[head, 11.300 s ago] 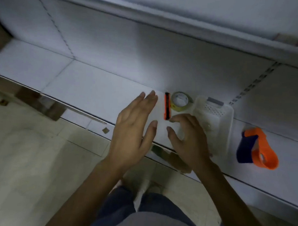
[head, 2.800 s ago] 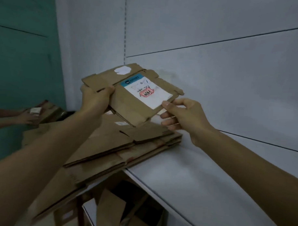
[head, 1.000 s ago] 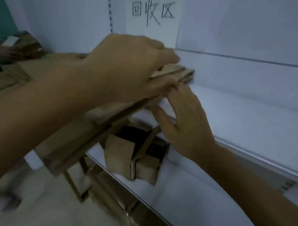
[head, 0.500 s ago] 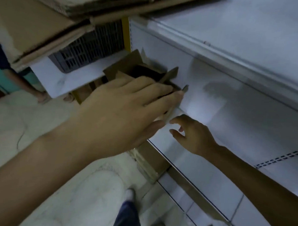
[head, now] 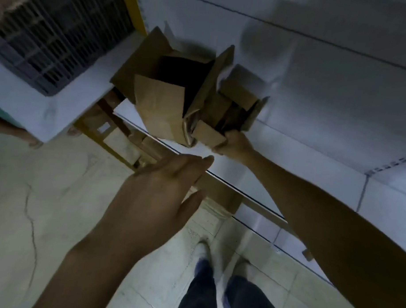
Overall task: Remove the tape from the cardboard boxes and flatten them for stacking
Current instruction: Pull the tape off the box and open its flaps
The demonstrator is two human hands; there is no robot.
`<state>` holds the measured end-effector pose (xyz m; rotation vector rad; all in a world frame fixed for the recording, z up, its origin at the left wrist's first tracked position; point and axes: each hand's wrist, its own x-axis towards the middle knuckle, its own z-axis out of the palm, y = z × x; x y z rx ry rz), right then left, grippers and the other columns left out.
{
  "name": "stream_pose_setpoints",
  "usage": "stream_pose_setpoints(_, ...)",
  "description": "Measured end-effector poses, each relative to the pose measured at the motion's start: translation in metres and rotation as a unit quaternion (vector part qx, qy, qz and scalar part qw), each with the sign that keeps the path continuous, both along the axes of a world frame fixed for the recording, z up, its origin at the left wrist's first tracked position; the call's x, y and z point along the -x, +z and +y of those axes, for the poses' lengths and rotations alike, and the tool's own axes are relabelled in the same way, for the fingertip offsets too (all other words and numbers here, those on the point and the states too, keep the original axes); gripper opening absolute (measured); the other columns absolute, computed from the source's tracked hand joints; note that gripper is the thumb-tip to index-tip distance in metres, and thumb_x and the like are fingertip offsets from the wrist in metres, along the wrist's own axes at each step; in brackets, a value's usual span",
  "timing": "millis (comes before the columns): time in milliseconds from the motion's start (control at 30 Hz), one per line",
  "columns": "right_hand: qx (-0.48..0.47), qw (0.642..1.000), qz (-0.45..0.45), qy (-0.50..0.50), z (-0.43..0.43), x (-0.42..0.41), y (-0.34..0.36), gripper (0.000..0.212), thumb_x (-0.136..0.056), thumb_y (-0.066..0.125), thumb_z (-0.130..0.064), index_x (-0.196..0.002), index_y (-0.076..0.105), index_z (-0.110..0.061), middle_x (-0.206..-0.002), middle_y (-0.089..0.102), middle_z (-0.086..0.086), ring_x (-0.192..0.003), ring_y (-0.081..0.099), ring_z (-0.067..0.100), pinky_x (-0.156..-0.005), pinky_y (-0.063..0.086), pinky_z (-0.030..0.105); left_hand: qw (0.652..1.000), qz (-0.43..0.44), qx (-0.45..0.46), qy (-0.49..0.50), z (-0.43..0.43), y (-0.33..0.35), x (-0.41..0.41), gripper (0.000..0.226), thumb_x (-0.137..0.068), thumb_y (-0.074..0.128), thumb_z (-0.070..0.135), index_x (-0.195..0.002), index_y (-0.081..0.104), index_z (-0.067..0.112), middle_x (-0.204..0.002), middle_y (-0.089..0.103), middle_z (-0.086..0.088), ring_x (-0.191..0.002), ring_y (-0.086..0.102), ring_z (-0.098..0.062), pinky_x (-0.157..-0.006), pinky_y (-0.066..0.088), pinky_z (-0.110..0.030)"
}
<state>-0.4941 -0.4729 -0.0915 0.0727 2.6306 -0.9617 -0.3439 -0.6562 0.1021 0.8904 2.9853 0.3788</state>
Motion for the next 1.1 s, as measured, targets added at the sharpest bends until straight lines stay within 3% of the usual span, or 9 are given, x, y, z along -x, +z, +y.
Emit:
stream_pose_setpoints(133,-0.058,0.995,0.060,-0.056,0.024,-0.102,0.003,0.028,-0.090,0.060,-0.035,-0.099,0.063,-0.009,-0.097,0.064,0.010,-0.093,0.062,0.029,-0.074,0.045,0.030,0.998,-0.034,-0.023,-0.056,0.017,-0.042,0.037,0.075,-0.072,0.080,0.028,-0.137,0.047,0.009,-0.129,0.059,-0.013,-0.108,0.061,-0.032,-0.081,0.052,-0.038)
stream_pose_setpoints(267,-0.081,0.970,0.163,-0.162,0.063,-0.190,0.044,0.011,-0.087,0.062,-0.021,-0.087,0.065,-0.010,-0.083,0.055,0.003,-0.071,0.057,0.023,-0.062,0.052,0.035,0.973,-0.118,0.029,-0.197,0.084,-0.086,0.056,0.086,-0.076,0.071,0.048,-0.147,0.030,0.023,-0.150,0.036,-0.002,-0.137,0.033,-0.022,-0.108,0.028,-0.035)
stream_pose_setpoints(400,-0.047,0.930,0.247,-0.269,0.101,-0.244,0.110,0.016,-0.078,0.068,-0.005,-0.085,0.071,-0.019,-0.077,0.057,0.001,-0.067,0.055,0.015,-0.061,0.050,0.033,0.935,-0.243,-0.176,-0.190,0.136,-0.094,0.017,0.031,-0.078,0.058,0.032,-0.103,0.071,0.019,-0.091,0.072,-0.003,-0.084,0.066,-0.020,-0.073,0.051,-0.032)
stream_pose_setpoints(467,-0.063,0.905,0.285,-0.311,0.109,-0.267,0.138,0.020,-0.078,0.073,-0.006,-0.092,0.070,-0.020,-0.082,0.060,-0.002,-0.073,0.055,0.010,-0.067,0.048,0.026,0.898,-0.292,-0.288,-0.158,0.151,-0.088,-0.005,0.008,-0.085,0.061,0.027,-0.080,0.066,0.025,-0.069,0.066,0.010,-0.066,0.063,-0.010,-0.059,0.050,-0.027)
stream_pose_setpoints(500,-0.078,0.889,0.304,-0.333,0.111,-0.277,0.150,0.019,-0.079,0.074,-0.012,-0.097,0.070,-0.018,-0.087,0.062,0.000,-0.077,0.055,0.008,-0.071,0.048,0.020,0.886,-0.305,-0.321,-0.140,0.159,-0.081,-0.017,0.014,-0.087,0.065,0.024,-0.075,0.062,0.028,-0.065,0.065,0.010,-0.063,0.062,-0.008,-0.057,0.051,-0.027)
stream_pose_setpoints(600,-0.121,0.840,0.340,-0.405,0.120,-0.309,0.180,0.043,-0.079,0.073,-0.035,-0.118,0.062,-0.019,-0.111,0.061,0.002,-0.100,0.053,0.006,-0.089,0.042,0.014,0.837,-0.340,-0.413,-0.117,0.182,-0.055,-0.052,0.016,-0.084,0.070,0.017,-0.077,0.064,0.030,-0.070,0.068,0.016,-0.065,0.063,-0.003,-0.056,0.051,-0.016)
stream_pose_setpoints(767,-0.165,0.843,0.327,-0.394,0.142,-0.389,0.213,0.073,-0.080,0.055,-0.062,-0.139,0.043,-0.022,-0.127,0.056,-0.002,-0.112,0.051,0.014,-0.093,0.045,0.047,0.787,-0.352,-0.496,-0.105,0.210,0.000,-0.111,0.017,-0.069,0.075,0.032,-0.083,0.065,0.034,-0.077,0.071,0.010,-0.068,0.067,-0.010,-0.055,0.055,-0.020)
stream_pose_setpoints(1000,-0.156,0.776,0.482,-0.375,0.153,-0.490,0.239,0.051,-0.084,0.058,-0.044,-0.128,0.057,-0.018,-0.133,0.051,0.010,-0.122,0.049,0.023,-0.096,0.042,0.047,0.745,-0.337,-0.544,-0.191,0.235,0.056,-0.215,0.008,-0.083,0.069,0.013,-0.083,0.062,0.018,-0.079,0.066,-0.007,-0.065,0.064,-0.016,-0.055,0.053,-0.018)
stream_pose_setpoints(1100,-0.132,0.752,0.526,-0.375,0.151,-0.519,0.249,0.046,-0.084,0.059,-0.041,-0.125,0.057,-0.019,-0.132,0.052,0.012,-0.122,0.049,0.026,-0.095,0.043,0.050,0.747,-0.295,-0.557,-0.210,0.235,0.074,-0.247,0.014,-0.076,0.070,0.024,-0.085,0.060,0.025,-0.076,0.069,0.014,-0.069,0.067,-0.003,-0.056,0.051,-0.012)
